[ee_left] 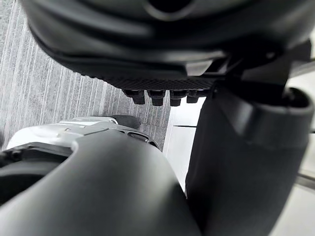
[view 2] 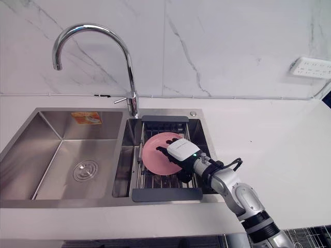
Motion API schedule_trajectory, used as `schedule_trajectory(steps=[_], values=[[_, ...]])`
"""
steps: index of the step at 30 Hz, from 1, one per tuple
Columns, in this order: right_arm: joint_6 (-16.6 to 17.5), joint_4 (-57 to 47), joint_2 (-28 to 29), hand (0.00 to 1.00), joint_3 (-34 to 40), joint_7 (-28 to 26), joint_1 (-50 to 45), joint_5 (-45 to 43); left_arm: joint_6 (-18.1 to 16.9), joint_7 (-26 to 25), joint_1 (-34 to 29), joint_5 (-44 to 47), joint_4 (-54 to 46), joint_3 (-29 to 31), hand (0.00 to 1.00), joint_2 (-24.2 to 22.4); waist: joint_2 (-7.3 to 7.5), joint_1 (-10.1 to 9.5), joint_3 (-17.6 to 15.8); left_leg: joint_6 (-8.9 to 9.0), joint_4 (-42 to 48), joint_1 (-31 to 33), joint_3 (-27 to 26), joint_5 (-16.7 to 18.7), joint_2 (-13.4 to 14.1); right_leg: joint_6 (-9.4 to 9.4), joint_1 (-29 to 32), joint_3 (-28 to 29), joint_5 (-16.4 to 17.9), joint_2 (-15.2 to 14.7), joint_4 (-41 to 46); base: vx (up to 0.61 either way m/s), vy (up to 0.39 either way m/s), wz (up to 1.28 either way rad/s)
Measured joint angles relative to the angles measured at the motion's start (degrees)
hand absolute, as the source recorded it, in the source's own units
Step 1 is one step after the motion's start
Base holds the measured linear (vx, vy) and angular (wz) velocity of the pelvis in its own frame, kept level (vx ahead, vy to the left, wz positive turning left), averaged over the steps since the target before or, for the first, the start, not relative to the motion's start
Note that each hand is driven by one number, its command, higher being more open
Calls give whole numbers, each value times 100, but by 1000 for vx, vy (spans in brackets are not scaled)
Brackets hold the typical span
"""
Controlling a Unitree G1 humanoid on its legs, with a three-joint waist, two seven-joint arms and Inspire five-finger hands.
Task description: Walk over to the sink, pick up the cup, carry it to the dishwasher, place the cup inside the dishwasher, then close the dishwasher door
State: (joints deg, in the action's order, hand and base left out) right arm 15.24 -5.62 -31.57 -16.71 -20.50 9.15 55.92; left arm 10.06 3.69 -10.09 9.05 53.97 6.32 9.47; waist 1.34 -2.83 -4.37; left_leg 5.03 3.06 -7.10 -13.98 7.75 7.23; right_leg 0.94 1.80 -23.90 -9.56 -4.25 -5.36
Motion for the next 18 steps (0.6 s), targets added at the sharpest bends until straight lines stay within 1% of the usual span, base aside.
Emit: schedule_trajectory(steps=[4,8,10,14,18], values=[[-8,-55,4,0,-1,251,-179,72,-1,-109,11,1,1,1,100,-18,1,-15,1,-2,10,10,-10,-1,-4,-6,11,26,-14,0,0,0,0,0],[8,-191,30,0,4,575,-310,306,0,-166,14,2,1,3,100,-27,0,-24,1,-4,39,45,-15,-2,-3,-19,24,43,-29,0,0,0,0,0],[40,-222,34,0,4,656,-338,469,-1,-215,23,1,1,3,100,-32,1,-24,1,-5,53,59,-15,-3,-3,-22,32,48,-35,0,0,0,0,0],[46,-222,37,0,13,1132,-481,857,-27,-258,23,-5,0,7,100,-44,0,-41,1,-8,60,71,-15,-5,2,-23,38,48,-36,4,0,0,0,0],[46,-222,58,0,78,1541,-549,949,-58,-344,20,-12,0,10,100,-54,0,-42,2,-8,60,78,-21,-5,1,-23,51,55,-38,5,0,0,0,0]])
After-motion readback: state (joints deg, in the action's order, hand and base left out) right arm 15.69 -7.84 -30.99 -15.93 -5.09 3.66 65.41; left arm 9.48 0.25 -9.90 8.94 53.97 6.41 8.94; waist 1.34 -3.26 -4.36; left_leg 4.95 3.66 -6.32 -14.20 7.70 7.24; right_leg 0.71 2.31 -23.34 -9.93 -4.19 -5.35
